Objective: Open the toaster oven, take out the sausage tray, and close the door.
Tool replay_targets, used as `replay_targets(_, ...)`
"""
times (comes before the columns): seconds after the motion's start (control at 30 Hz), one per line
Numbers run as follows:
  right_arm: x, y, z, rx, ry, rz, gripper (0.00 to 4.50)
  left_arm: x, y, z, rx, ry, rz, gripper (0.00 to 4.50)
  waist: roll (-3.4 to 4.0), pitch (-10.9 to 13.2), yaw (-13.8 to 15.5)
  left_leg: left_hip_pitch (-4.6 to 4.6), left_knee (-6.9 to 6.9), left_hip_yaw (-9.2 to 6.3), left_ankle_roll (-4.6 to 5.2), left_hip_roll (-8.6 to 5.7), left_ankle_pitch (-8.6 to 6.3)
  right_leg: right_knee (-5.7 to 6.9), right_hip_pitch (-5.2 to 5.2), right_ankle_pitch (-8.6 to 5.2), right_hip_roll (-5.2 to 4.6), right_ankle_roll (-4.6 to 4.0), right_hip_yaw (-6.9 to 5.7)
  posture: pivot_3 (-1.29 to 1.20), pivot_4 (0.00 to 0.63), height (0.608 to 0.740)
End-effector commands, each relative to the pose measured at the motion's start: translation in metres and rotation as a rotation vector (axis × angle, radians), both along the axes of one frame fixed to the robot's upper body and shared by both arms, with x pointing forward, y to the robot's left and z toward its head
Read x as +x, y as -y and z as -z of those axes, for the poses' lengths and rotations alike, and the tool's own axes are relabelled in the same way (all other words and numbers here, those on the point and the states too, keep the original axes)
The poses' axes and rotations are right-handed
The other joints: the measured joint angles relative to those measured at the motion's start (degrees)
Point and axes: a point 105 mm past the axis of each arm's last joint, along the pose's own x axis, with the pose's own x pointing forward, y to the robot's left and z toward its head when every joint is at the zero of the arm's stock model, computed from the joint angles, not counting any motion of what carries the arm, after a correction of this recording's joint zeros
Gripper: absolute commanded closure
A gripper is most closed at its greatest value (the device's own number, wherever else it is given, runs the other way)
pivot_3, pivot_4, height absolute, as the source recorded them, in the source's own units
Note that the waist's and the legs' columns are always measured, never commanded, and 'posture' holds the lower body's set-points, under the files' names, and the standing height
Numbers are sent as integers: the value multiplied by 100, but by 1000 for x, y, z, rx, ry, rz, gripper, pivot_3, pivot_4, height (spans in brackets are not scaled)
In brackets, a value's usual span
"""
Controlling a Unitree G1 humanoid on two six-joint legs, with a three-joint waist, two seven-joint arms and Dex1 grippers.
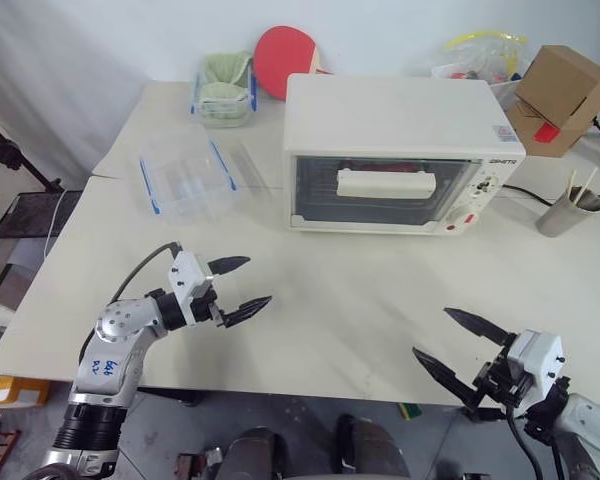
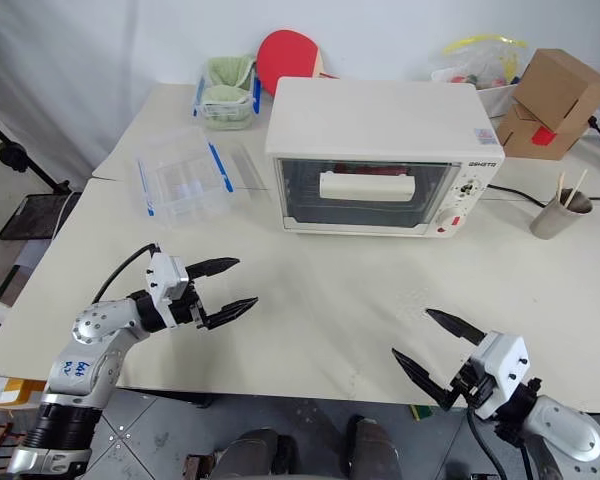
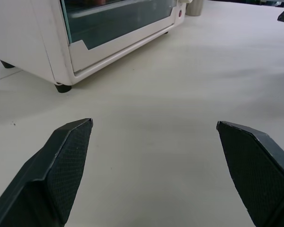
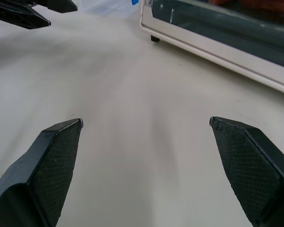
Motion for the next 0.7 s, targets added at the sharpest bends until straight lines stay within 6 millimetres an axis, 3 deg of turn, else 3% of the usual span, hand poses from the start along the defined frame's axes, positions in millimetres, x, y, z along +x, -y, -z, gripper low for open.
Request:
replay_targets(0.03,8,-2,-11,42,15,-19,0,-1,1,-18,-10,66,-12,30,0,0,-3,0,0,0,0,0,0,0,0,0,0,0,0,0,150,740)
replay_targets(0.4,73,-9,-72,201,69,-87,0,-31,-29,-48,-194,10,61,30,0,0,-123,-3,2,-8,1,3,1,1,-2,-1,-2,-1,-6,0,150,740)
replay_targets(0.6,107,-22,-86,149,94,-140,0,-39,-28,-48,-206,8,61,30,1,1,-141,-13,18,-19,4,-1,0,4,0,-1,-3,-1,-17,0,150,740)
replay_targets(0.7,121,-27,-104,248,140,-128,0,-42,-25,-46,-212,4,65,30,1,1,-152,-13,18,-16,4,0,0,4,0,-1,1,-1,-17,0,150,740)
